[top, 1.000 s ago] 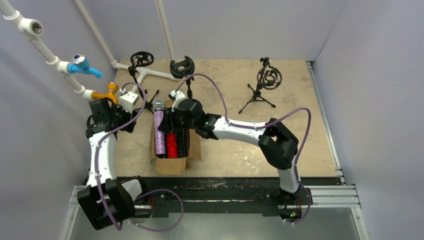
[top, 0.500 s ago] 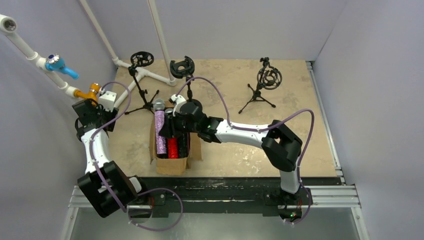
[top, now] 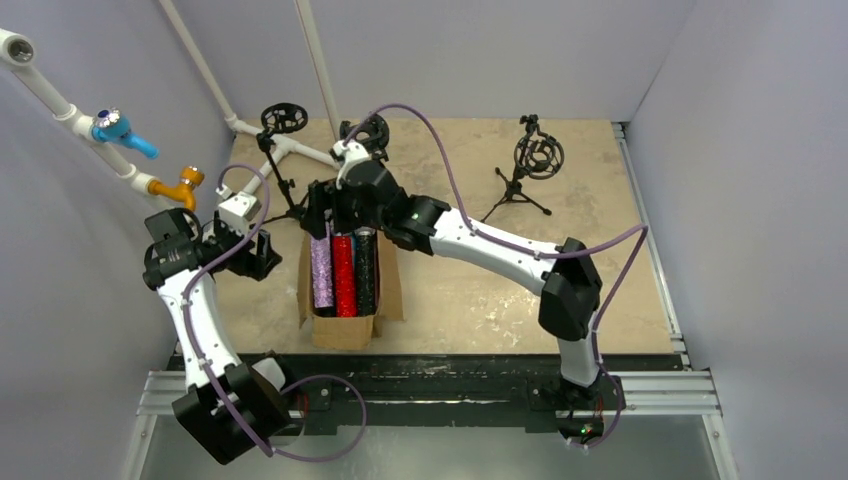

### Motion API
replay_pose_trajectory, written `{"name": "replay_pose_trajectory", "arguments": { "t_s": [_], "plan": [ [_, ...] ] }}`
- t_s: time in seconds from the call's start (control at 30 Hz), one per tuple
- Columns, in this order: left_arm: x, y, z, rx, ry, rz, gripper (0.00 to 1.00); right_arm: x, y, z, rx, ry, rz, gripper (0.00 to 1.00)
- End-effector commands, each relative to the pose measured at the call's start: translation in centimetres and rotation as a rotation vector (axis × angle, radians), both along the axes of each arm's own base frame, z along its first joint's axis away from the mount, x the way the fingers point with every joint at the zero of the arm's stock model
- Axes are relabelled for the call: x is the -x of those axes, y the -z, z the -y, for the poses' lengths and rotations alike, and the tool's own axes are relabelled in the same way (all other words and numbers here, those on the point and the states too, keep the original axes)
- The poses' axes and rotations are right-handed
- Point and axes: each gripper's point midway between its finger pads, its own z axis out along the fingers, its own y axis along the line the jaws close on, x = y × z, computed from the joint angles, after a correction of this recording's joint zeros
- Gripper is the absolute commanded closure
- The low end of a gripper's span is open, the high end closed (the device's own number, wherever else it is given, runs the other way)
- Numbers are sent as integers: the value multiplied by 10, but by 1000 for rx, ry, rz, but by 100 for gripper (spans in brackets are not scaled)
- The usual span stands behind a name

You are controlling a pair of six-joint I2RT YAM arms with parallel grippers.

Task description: Attach the microphones to the stand

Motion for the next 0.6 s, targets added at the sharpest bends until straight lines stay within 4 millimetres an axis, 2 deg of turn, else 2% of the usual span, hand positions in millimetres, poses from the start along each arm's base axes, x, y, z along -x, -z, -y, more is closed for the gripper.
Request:
{"name": "replay_pose_trajectory", "arguments": {
  "t_s": [0.0,0.1,0.23,0.4,0.57],
  "plan": [
    [1,-15,39,196,126,14,29,-30,10,0,129,76,54,17],
    [1,-13,44,222,155,5,29,-41,24,-8,181,82,59,13],
    [5,-6,47,207,176,-23,28,-52,40,-12,214,95,51,2],
    [8,-5,46,176,181,-9,28,-60,49,-17,210,100,55,1],
    [10,-4,46,158,183,-6,28,-64,55,-31,161,70,55,1]
  ]
}}
